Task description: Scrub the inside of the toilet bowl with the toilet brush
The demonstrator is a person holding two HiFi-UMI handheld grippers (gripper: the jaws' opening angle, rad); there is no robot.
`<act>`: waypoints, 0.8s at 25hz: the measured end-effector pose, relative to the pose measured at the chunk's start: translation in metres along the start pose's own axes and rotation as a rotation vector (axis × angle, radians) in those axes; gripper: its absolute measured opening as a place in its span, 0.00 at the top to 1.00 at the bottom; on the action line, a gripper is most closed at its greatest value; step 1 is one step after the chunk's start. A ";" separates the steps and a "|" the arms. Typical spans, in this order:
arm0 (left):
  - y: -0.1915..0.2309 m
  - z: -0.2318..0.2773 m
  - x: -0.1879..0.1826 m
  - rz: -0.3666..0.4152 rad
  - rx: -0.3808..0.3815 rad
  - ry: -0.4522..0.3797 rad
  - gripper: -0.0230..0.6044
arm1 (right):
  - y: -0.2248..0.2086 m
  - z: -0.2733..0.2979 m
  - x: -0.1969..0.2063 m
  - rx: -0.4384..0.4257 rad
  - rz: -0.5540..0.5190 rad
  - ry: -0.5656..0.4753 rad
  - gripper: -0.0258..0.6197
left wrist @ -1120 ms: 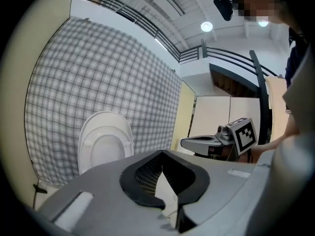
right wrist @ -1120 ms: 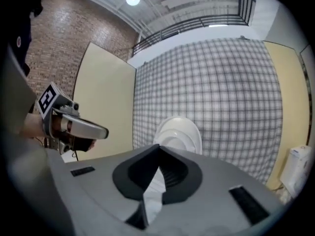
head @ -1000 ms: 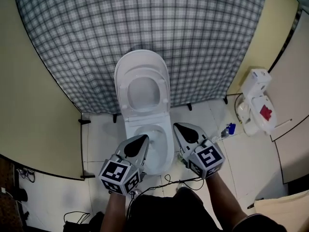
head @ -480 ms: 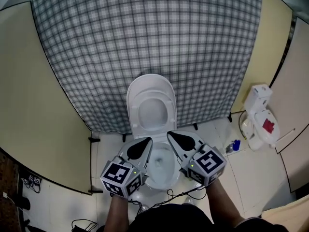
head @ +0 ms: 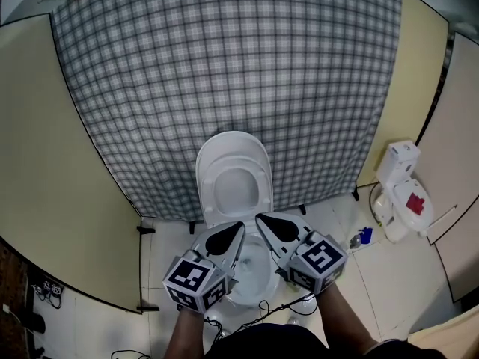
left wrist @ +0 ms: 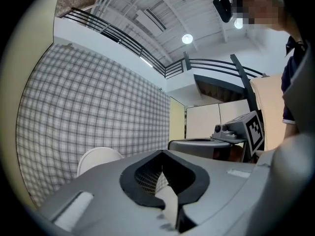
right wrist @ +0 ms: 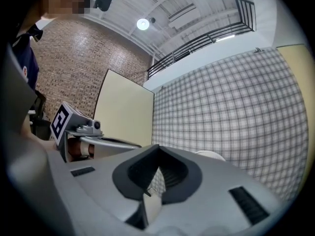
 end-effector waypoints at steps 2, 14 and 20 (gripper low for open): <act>0.002 0.005 0.002 -0.013 0.004 -0.013 0.96 | -0.003 0.003 0.003 -0.013 0.026 0.007 0.94; 0.006 0.013 -0.004 -0.022 -0.011 -0.002 0.96 | -0.018 0.005 0.006 0.008 0.101 0.030 0.94; 0.011 0.016 -0.005 -0.027 -0.010 0.009 0.96 | -0.020 0.011 0.002 0.010 0.103 0.040 0.94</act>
Point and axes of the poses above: the fingertips, and each gripper's own axes: z forward along the fingers, y to its left, x out of its underside, the point moved 7 cm from there along -z, backward along the fingers, and after that the axes turned 15 degrees about z, right-handed, at the moved point
